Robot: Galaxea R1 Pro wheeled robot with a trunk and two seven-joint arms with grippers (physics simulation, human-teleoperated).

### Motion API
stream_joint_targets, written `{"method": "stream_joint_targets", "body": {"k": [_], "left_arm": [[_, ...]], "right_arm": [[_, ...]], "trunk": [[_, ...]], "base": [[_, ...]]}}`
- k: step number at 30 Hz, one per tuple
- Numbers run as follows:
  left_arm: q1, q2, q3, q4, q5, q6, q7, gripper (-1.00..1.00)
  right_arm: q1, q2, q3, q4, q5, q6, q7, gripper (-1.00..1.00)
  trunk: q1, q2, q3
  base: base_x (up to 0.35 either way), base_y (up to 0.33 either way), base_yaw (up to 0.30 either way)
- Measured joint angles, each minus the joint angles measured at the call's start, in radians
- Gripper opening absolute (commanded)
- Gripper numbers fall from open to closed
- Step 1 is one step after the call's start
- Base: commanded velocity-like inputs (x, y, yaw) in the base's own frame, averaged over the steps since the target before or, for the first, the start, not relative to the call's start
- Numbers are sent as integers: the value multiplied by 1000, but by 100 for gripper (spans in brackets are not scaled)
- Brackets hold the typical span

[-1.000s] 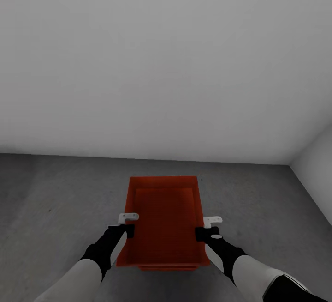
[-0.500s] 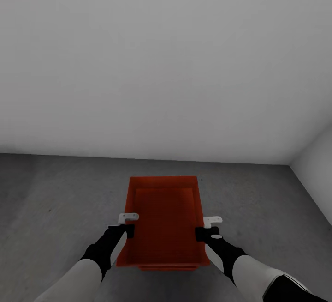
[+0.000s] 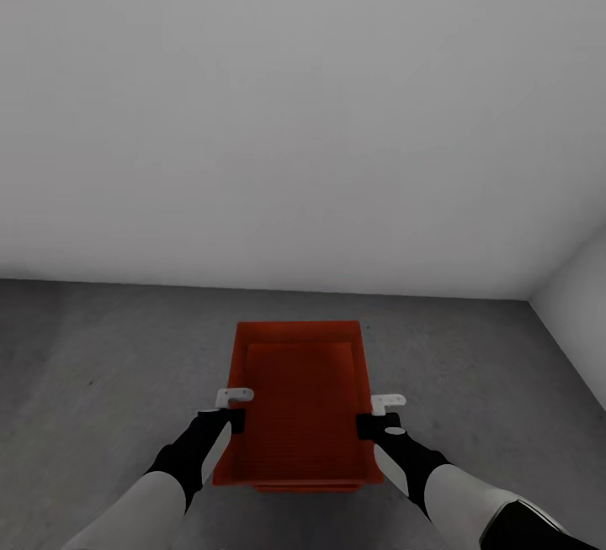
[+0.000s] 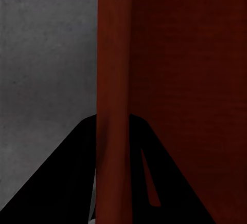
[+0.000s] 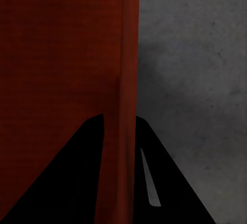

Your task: Move the two storage containers from the living room to the garage. In the garage, place one container on the floor and stack the other container on top of it (either order is fine).

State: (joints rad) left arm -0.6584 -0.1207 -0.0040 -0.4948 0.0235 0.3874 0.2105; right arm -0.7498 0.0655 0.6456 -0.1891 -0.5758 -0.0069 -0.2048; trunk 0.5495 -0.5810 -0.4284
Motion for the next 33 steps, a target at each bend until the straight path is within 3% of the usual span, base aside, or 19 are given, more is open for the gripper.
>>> {"method": "stream_joint_targets", "body": {"k": [14, 33], "left_arm": [[0, 0, 0, 1, 0, -1, 0, -100], [0, 0, 0, 2, 1, 0, 0, -100]], "right_arm": [[0, 0, 0, 0, 0, 0, 0, -100], [0, 0, 0, 0, 1, 2, 0, -100]], "trunk": [[0, 0, -19], [0, 0, -21]], "base": [[0, 0, 0], [9, 0, 0]]}}
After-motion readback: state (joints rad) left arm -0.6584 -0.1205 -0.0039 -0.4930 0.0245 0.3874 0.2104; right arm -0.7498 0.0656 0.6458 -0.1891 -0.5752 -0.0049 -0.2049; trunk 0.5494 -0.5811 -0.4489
